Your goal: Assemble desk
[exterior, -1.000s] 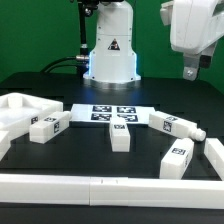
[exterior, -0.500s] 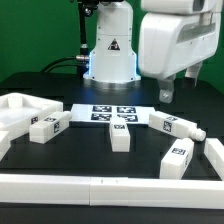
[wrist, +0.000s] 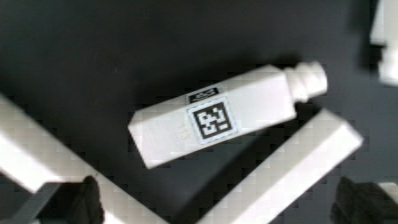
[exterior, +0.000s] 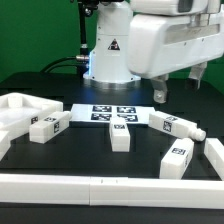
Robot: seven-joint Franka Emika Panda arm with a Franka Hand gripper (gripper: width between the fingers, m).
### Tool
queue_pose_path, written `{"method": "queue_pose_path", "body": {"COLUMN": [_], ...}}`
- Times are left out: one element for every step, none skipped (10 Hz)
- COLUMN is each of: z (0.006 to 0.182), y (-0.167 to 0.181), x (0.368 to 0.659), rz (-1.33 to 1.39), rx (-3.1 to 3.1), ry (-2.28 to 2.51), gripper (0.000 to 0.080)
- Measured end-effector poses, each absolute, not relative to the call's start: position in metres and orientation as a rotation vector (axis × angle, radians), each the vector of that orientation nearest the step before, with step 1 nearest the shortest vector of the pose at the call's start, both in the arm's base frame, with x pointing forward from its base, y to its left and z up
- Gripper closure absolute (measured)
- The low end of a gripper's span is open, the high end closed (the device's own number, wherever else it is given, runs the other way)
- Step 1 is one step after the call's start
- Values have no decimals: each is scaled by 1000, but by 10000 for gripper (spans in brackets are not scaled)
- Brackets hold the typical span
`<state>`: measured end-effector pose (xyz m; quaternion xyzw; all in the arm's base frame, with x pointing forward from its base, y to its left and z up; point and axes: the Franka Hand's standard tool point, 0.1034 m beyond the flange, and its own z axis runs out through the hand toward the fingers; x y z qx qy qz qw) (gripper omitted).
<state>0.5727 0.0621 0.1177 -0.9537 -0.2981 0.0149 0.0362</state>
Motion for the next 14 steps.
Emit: {"method": "queue_pose_path", "body": {"z": [114,114,114,114,113,110,103,96,91,93,92,89,74,63], "y": [58,58,58,58,58,60,63,63,63,63,63,64,66,75], "x": [572,572,572,572,572,576,583,591,592,592,592,590,579,575], "rz": [76,69,69,70,76,95,107,101,64,63,63,72,119,137], "rx": [-2929,-2926,-2927,-2927,-2936,-2995,-3018,-3004,-3007,-3007,-3007,-3012,-3024,-3037], "ry": [-862,-875,-874,-873,-840,-572,-328,-263,-271,-272,-272,-213,-34,57], "gripper": [149,149,149,149,149,149,149,149,149,149,149,149,149,149]}}
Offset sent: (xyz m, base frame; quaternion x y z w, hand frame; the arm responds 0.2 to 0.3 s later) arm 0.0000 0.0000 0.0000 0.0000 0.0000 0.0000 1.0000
